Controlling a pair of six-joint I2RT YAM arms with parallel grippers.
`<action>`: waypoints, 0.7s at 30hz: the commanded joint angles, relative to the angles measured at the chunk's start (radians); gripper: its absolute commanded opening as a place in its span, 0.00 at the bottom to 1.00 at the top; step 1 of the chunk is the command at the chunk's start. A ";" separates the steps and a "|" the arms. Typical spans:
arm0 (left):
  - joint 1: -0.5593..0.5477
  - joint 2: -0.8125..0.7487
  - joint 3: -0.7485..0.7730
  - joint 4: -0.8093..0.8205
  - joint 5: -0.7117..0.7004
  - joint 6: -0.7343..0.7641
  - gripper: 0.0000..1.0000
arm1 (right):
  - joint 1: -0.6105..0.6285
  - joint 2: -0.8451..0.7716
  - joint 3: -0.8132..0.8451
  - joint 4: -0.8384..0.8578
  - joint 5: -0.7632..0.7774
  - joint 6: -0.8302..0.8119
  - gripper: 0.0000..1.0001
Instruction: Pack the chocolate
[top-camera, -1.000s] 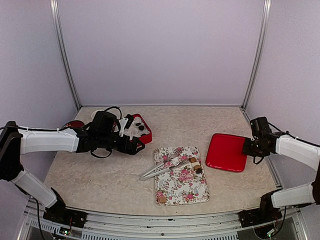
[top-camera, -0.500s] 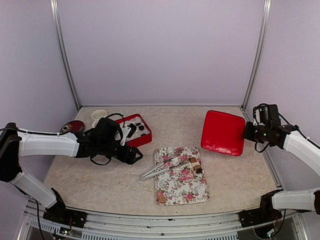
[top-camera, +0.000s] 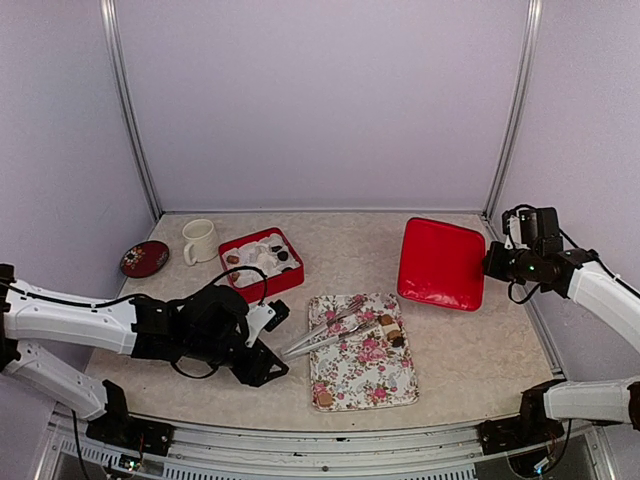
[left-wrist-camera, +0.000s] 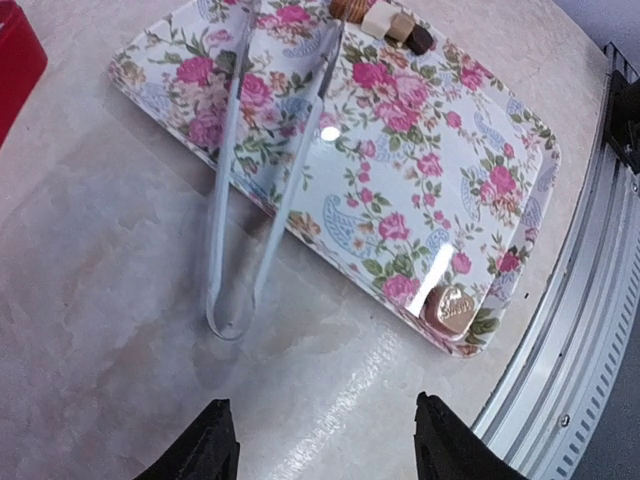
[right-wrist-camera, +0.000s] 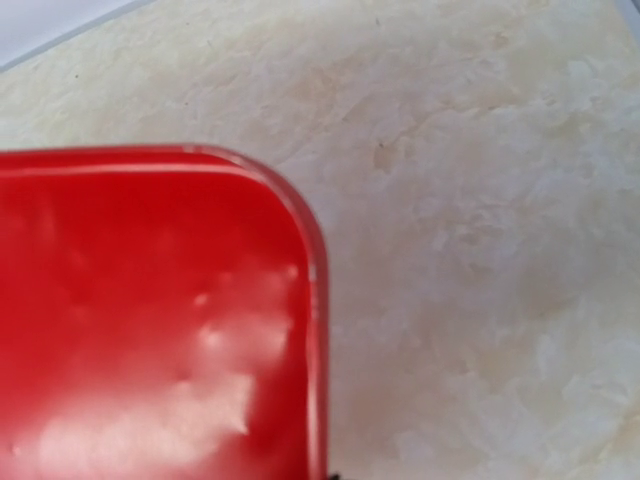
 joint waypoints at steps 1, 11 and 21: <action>-0.080 0.015 -0.037 -0.009 0.038 -0.059 0.57 | -0.010 -0.034 0.017 0.050 -0.036 0.006 0.00; -0.150 0.207 0.027 -0.007 -0.014 -0.078 0.49 | -0.010 -0.054 0.016 0.053 -0.049 0.008 0.00; -0.172 0.405 0.142 0.037 0.004 -0.016 0.47 | -0.010 -0.074 0.000 0.060 -0.053 0.012 0.00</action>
